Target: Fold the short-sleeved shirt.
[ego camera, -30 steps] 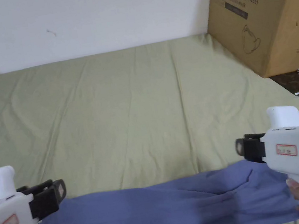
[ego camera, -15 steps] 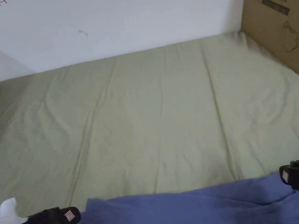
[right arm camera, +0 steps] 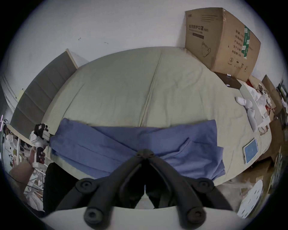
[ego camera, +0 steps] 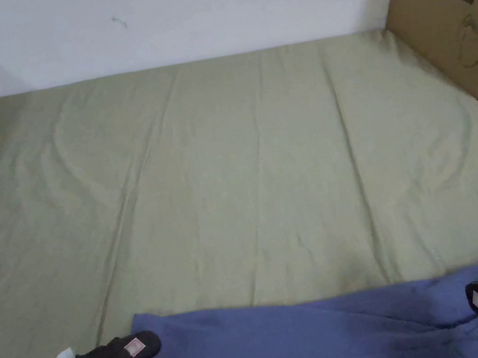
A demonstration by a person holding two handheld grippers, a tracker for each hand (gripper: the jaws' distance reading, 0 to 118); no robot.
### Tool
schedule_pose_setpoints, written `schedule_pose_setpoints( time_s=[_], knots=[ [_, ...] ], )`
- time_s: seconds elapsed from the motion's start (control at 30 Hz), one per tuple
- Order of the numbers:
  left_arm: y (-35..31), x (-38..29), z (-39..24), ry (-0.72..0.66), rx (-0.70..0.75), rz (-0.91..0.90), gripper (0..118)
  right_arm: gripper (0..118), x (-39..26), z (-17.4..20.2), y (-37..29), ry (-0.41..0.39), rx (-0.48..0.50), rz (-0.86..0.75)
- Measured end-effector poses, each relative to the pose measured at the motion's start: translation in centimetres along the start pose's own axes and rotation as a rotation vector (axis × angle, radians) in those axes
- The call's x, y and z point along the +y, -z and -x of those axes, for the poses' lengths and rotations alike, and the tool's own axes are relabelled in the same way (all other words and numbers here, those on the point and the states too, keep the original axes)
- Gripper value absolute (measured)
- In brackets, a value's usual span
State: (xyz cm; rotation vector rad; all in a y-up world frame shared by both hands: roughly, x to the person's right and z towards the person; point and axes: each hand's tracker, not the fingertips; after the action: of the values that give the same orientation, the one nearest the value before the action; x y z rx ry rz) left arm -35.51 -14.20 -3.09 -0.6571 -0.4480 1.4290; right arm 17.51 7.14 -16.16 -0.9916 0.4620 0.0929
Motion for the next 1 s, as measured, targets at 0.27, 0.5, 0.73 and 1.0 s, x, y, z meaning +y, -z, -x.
schedule_pose_setpoints(
  time_s=[0.27,0.5,0.73,1.0],
  knots=[
    [-0.1,0.5,-3.3,0.252,0.459,-0.012,4,0,0.9,0.1,0.5,0.037,0.068,-0.001],
    [-1.9,-3.4,-13.9,0.774,1.228,-0.142,4,0,0.5,0.5,0.6,0.035,0.120,-0.009],
    [4.8,-4.7,-16.2,0.767,0.939,-0.034,4,0,-0.4,0.5,-0.2,0.015,0.147,-0.018],
    [19.6,-8.5,-13.4,0.544,0.643,0.280,69,0,-0.7,-1.8,-0.7,0.050,0.138,-0.034]
  ],
)
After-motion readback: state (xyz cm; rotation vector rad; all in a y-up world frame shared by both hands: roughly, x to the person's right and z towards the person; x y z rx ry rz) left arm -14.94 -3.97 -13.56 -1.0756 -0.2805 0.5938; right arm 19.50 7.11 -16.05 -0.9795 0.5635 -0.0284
